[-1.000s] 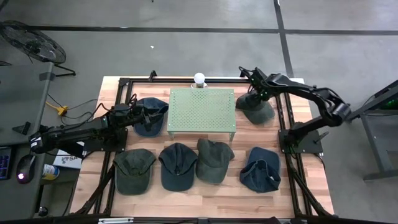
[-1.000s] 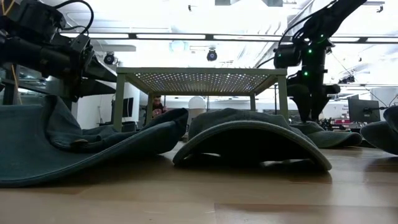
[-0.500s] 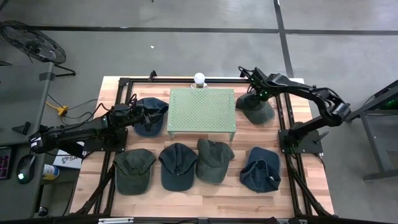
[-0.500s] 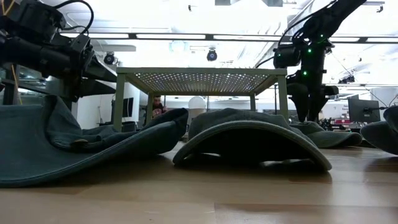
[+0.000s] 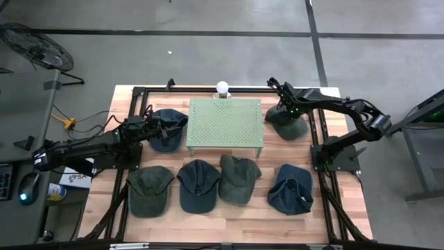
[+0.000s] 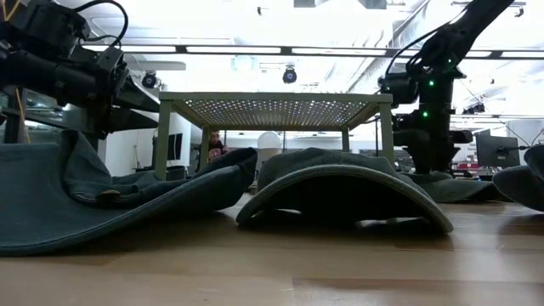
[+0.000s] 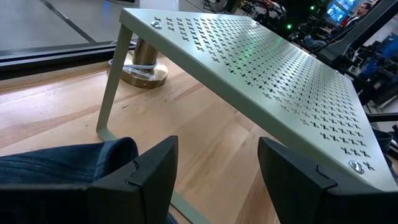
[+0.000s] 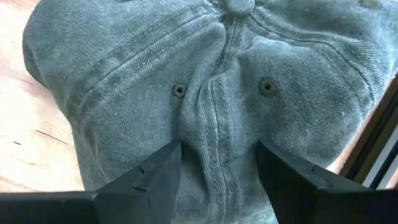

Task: Pick & Place hat
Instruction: Put the top right gray cap on the shelf

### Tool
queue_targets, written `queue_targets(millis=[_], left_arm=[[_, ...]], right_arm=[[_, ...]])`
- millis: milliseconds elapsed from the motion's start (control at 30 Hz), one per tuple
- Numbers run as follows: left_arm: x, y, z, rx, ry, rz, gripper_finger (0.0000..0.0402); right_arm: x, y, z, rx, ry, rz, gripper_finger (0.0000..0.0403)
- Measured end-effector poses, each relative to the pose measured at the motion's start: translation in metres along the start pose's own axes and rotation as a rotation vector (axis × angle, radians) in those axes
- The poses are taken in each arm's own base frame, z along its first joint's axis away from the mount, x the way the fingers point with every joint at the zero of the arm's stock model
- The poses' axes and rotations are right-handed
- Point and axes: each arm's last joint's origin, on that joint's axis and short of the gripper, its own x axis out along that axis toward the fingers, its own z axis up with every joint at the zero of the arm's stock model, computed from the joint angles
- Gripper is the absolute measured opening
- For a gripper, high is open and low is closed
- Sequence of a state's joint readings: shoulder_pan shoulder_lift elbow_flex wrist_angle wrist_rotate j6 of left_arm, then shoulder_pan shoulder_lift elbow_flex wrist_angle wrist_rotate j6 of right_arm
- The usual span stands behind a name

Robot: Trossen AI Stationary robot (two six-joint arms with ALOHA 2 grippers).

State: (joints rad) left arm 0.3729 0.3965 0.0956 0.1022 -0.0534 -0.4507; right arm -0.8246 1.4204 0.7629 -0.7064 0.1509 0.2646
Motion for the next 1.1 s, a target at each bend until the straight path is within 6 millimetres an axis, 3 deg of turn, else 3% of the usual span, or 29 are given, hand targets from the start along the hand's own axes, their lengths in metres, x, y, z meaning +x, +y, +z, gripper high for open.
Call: queue_targets(millis=[100, 300, 367, 633, 1100], left_arm=[[0.000, 0.000, 0.000, 0.000, 0.000, 0.000, 0.0218], [0.000, 0.000, 0.000, 0.000, 0.000, 0.000, 0.0218], [0.000, 0.000, 0.000, 0.000, 0.000, -0.001, 0.0218], [0.000, 0.000, 0.000, 0.000, 0.000, 0.000, 0.0218], [0.000, 0.000, 0.000, 0.000, 0.000, 0.000, 0.0218]], right_arm=[[0.000, 0.000, 0.001, 0.008, -0.007, 0.003, 0.0151], [-0.001, 0.000, -0.001, -0.005, 0.011, 0.002, 0.0030], [-0.001, 0.000, -0.001, -0.012, 0.019, -0.002, 0.0009], [-0.014, -0.006, -0.012, 0.015, 0.064, -0.042, 0.0004], [-0.118, -0.009, -0.029, 0.093, -0.094, -0.001, 0.0001]])
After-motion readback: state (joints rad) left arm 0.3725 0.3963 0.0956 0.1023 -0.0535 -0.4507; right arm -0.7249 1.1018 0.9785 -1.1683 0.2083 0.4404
